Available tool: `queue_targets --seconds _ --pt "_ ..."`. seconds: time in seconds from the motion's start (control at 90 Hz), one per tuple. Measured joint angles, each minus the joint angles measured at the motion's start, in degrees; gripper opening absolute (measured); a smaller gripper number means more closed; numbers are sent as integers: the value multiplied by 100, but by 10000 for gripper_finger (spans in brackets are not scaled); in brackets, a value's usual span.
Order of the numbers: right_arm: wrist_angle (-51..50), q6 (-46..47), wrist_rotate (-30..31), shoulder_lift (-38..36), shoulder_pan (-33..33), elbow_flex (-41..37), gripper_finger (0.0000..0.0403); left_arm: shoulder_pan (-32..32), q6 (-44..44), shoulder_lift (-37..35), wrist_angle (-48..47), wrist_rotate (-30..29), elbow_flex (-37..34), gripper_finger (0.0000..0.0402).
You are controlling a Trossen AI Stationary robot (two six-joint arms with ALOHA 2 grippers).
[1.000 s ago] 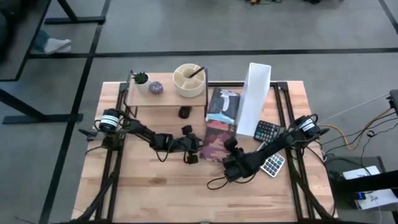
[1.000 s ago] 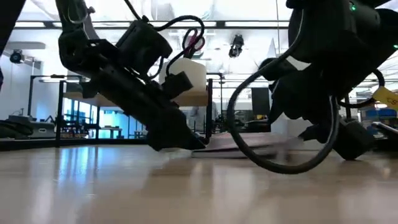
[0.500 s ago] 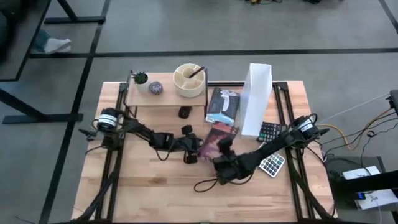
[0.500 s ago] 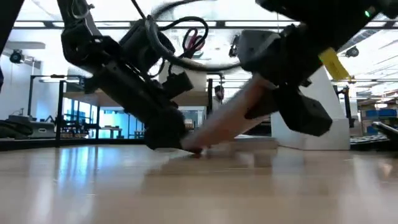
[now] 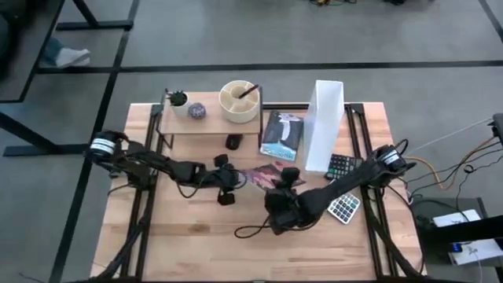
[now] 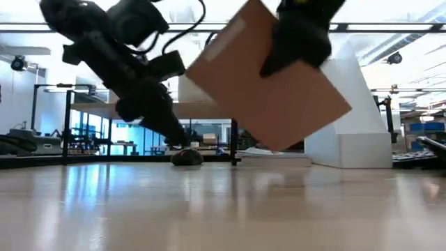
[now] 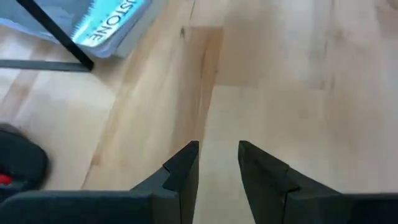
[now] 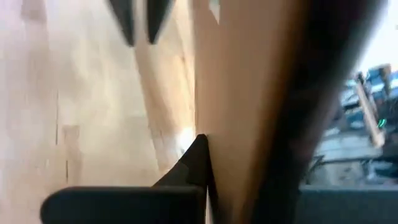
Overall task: Stock shelves
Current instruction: Put the brown book into the white file holder
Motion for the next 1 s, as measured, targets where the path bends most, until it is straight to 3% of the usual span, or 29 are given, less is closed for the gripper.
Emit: queue_targets --seconds 0.367,0.667,1.0 --pt "-1473 2877 -24 -1490 272 8 1 -107 -256 -76 843 -4 -632 98" --pt "-2988 4957 -234 -2798 320 3 1 -107 -287 -76 925 -4 -672 98" --pt "-3415 5417 -103 -3915 312 1 0 -105 -324 -76 954 -4 -672 98"
